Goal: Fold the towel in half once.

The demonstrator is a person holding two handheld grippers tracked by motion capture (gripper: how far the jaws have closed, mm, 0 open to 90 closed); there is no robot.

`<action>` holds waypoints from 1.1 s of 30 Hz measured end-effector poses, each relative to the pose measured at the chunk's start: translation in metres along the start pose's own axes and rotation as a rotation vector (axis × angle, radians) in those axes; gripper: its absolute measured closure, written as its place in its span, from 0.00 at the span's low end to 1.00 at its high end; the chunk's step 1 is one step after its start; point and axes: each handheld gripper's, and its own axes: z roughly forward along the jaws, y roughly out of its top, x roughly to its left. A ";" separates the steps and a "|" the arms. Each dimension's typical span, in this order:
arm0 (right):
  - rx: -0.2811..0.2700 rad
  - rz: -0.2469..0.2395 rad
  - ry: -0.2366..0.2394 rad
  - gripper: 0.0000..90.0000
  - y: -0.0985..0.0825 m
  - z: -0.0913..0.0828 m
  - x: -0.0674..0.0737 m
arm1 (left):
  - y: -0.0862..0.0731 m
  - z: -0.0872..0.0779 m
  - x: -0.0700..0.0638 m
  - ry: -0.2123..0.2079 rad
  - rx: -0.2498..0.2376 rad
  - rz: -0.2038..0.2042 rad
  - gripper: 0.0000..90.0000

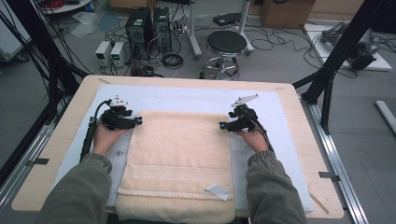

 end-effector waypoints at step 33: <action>-0.038 0.094 0.021 0.42 0.059 -0.008 -0.038 | 0.068 -0.009 0.025 0.068 -0.006 -0.013 0.61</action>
